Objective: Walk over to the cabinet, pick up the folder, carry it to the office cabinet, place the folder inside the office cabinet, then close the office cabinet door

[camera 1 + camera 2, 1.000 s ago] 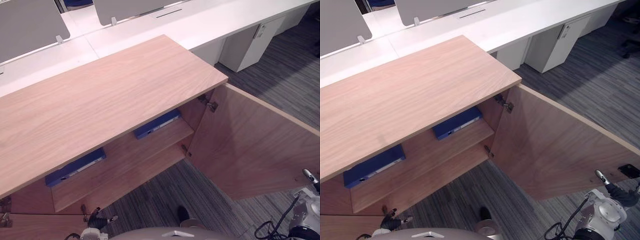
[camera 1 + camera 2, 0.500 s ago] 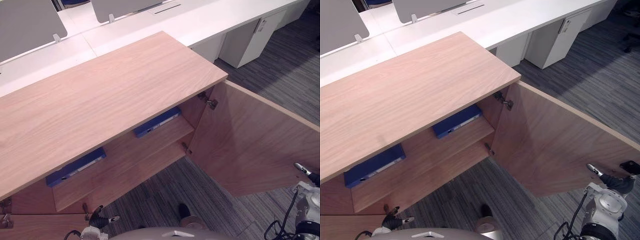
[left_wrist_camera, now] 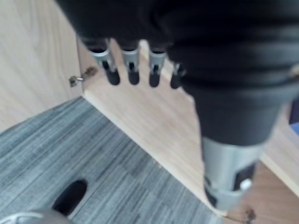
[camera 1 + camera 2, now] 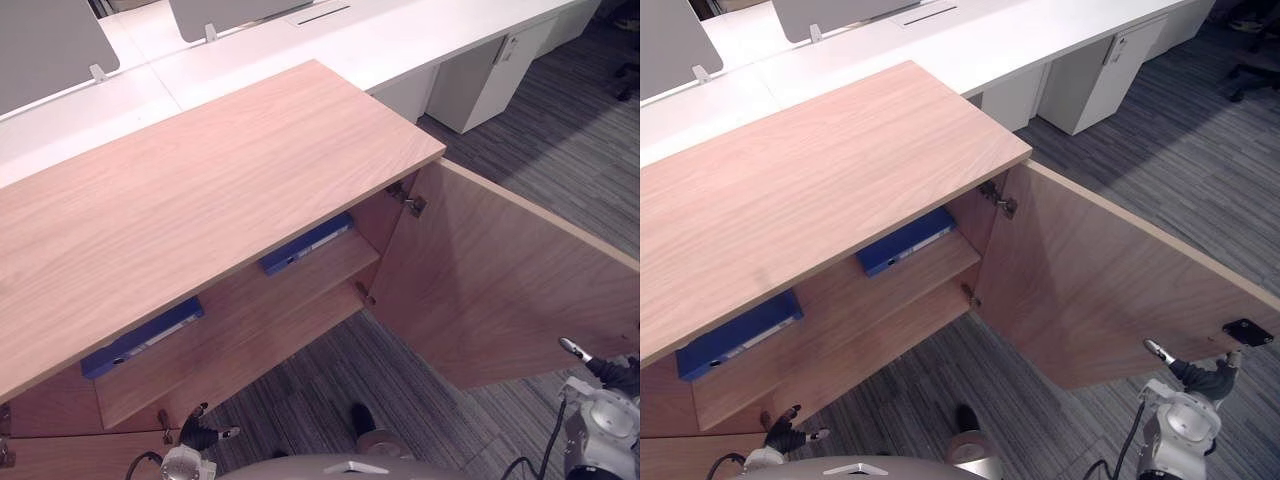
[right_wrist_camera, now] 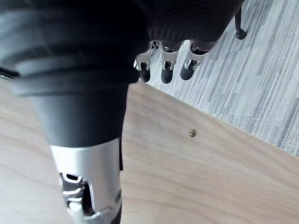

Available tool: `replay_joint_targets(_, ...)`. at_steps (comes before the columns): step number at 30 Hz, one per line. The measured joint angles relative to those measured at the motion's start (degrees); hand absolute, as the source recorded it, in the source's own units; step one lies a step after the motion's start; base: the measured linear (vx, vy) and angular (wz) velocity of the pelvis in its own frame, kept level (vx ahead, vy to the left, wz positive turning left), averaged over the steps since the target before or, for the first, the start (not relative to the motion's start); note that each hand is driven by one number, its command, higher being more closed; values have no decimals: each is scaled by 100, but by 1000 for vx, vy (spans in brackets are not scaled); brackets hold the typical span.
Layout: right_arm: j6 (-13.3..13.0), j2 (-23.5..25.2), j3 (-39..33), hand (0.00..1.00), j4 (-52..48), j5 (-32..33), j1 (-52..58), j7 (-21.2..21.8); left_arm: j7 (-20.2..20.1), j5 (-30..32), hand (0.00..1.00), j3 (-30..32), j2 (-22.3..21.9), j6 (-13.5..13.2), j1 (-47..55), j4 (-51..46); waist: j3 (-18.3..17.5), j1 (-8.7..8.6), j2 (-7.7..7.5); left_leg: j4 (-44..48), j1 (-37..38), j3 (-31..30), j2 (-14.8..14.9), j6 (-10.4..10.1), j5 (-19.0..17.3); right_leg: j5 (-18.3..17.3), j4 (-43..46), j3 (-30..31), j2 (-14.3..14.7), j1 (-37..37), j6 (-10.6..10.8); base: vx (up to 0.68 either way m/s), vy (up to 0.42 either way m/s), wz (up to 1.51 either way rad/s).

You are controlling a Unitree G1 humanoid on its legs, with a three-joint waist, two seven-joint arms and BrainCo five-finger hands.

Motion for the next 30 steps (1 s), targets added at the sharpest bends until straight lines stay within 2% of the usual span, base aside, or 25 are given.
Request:
replay_joint_targets(3, -26, 427, 194, 0, -427, 2, 279, 0, 0, 105, 0, -5, 1, 14, -20, 4, -21, -4, -82, 5, 31, 57, 13, -6, 4, 59, -27, 94, 24, -2, -11, -86, -44, -14)
replay_joint_targets(8, -72, 720, 541, 0, -803, -42, 655, 4, 2, 211, 0, -54, 9, 28, -53, 12, -40, -2, -196, 6, 25, 104, 14, -11, 41, 174, -125, 146, 26, -6, -14, -114, -55, -9)
replay_joint_targets(11, -90, 782, 614, 0, -804, -247, 676, 3, 3, 220, 0, -108, 14, 35, -104, 13, -37, 4, -236, 1, 24, 106, 19, -16, 64, 196, -137, 155, 22, -21, -18, -111, -55, -4)
replay_joint_targets(19, -87, 777, 892, 0, -1009, -268, 897, 3, 9, 330, 0, -114, 63, 39, -199, 34, -8, 95, -296, -9, 23, 84, 30, -55, 93, 261, -147, 218, 54, -61, -26, -87, -59, -6)
replay_joint_targets(21, -91, 770, 1217, 0, -1182, -303, 1085, 3, 9, 429, 0, -115, 74, 59, -195, 87, -32, 98, -303, -9, -3, 85, 29, -19, 115, 315, -126, 261, 58, -134, -28, -74, -50, -31)
replay_joint_targets(26, -93, 776, 2166, 0, -1257, -420, 1441, 5, 13, 453, 0, -232, 71, 68, -320, 137, -50, 103, -530, -4, -28, 24, 33, -18, 151, 441, -124, 231, 85, -214, -51, -80, -52, -23)
replay_joint_targets(30, -91, 770, 2844, 0, -1256, -421, 1506, 9, 38, 543, 0, -246, 51, 70, -455, 202, -33, 140, -568, -28, -53, 5, 39, -62, 132, 408, -126, 141, 95, -281, -57, -133, -58, -34)
